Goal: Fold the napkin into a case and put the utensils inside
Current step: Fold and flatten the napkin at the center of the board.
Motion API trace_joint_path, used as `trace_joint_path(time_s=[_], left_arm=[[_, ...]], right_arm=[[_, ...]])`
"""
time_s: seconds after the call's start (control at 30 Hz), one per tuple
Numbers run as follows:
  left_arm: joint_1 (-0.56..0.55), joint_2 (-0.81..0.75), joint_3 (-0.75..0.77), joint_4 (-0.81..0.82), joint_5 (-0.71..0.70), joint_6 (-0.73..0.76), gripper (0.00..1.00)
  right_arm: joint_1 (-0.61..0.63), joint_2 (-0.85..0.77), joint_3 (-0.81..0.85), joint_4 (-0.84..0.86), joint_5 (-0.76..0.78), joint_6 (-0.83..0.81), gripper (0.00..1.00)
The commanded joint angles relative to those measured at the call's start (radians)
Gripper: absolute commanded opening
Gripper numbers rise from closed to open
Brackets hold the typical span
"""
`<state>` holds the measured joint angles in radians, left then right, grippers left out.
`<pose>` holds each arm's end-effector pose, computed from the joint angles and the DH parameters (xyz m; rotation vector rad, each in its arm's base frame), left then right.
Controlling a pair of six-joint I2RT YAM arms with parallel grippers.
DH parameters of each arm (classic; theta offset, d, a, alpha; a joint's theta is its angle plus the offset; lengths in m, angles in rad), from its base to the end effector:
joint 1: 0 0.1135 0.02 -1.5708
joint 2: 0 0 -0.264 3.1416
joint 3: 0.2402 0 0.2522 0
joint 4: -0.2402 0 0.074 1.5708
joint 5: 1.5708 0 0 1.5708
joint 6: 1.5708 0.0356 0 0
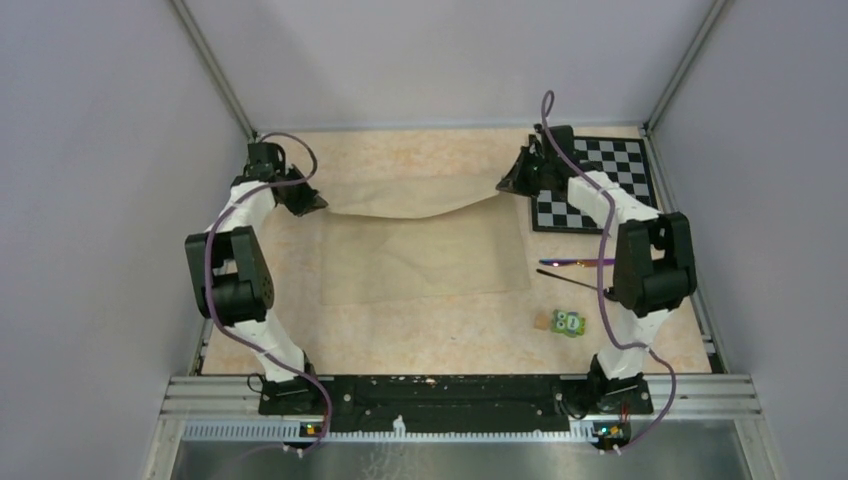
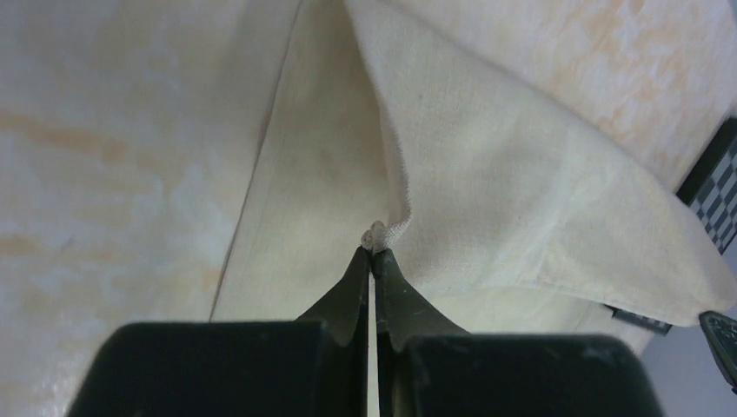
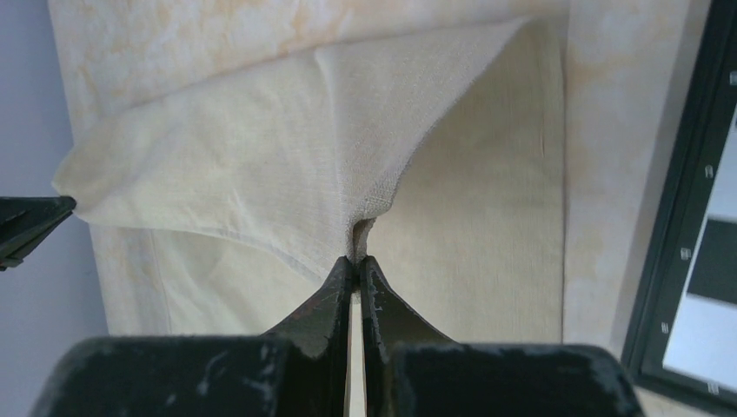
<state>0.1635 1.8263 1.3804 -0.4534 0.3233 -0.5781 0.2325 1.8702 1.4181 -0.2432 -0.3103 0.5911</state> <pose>0.3971 0.0541 0.2331 -0.7701 2.3719 -0.5762 0.4133 0.1090 0.2436 0.2491 2.3360 0.7747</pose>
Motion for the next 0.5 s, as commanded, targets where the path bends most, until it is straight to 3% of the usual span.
trace_joint_path(time_s=[0.0,0.3,0.47], left_arm=[[0.004,-0.149,-0.159,-0.065,0.068,0.023,0.0],[0.004,-0.438,-0.484,-0.102,0.0,0.037,0.0],[0.004,-0.498,-0.534,-0.168,-0.066,0.037,0.0]], right_arm=[[-0.005,-0.192,-0.132,-0.05,-0.016,-0.041,0.0],[-0.005,-0.357,-0.403,-0.092,-0.045,-0.09,0.0],[-0.005,-0.427,-0.473,-0.128,-0.033,-0.132,0.0]])
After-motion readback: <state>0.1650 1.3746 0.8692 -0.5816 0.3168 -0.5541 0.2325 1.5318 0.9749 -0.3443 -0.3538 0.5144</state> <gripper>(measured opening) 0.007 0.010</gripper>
